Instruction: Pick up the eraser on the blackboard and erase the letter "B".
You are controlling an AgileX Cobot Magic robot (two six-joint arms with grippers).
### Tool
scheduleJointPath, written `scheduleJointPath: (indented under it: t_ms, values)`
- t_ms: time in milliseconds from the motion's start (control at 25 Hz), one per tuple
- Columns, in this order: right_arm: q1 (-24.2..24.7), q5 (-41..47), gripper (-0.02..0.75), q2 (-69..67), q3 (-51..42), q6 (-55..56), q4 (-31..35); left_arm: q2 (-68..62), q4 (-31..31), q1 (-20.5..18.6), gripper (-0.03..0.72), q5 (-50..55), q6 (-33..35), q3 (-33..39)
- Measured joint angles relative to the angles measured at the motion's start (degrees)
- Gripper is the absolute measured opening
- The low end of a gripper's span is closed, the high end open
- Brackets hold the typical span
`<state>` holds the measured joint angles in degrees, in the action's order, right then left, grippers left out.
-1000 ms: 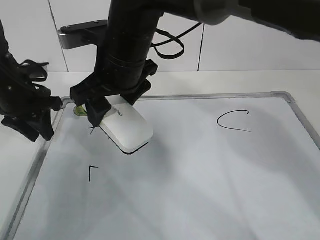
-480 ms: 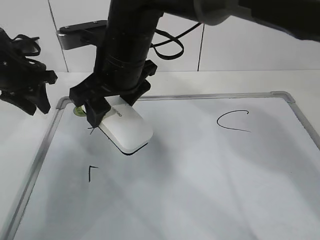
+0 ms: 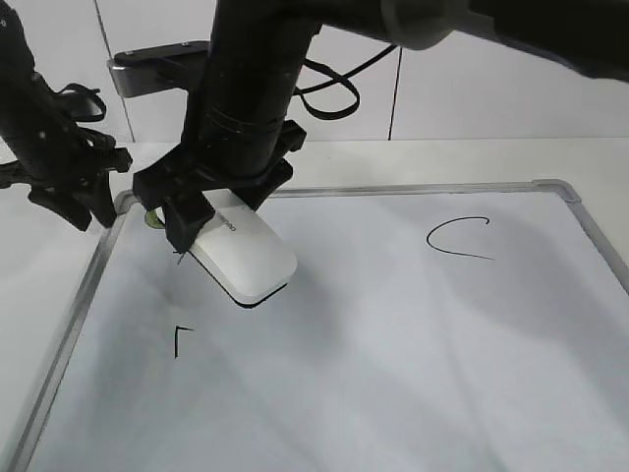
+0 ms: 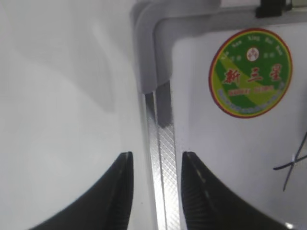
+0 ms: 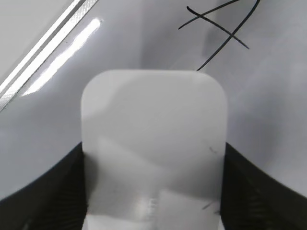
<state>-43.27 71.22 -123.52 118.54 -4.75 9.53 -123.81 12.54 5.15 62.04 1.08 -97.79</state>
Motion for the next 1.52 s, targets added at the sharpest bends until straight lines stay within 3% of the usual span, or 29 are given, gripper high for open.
scheduleJointPath:
  t_ms: [1400,1520]
  values:
    - [0.00,0.00,0.562,0.00,0.00,-0.47,0.99,-3.41,-0.21,0.00,0.234,0.11,-0.11,-0.47]
    - [0.00,0.00,0.562,0.00,0.00,-0.47,0.99,-3.41,-0.21,0.00,0.205,0.25,-0.11,-0.47]
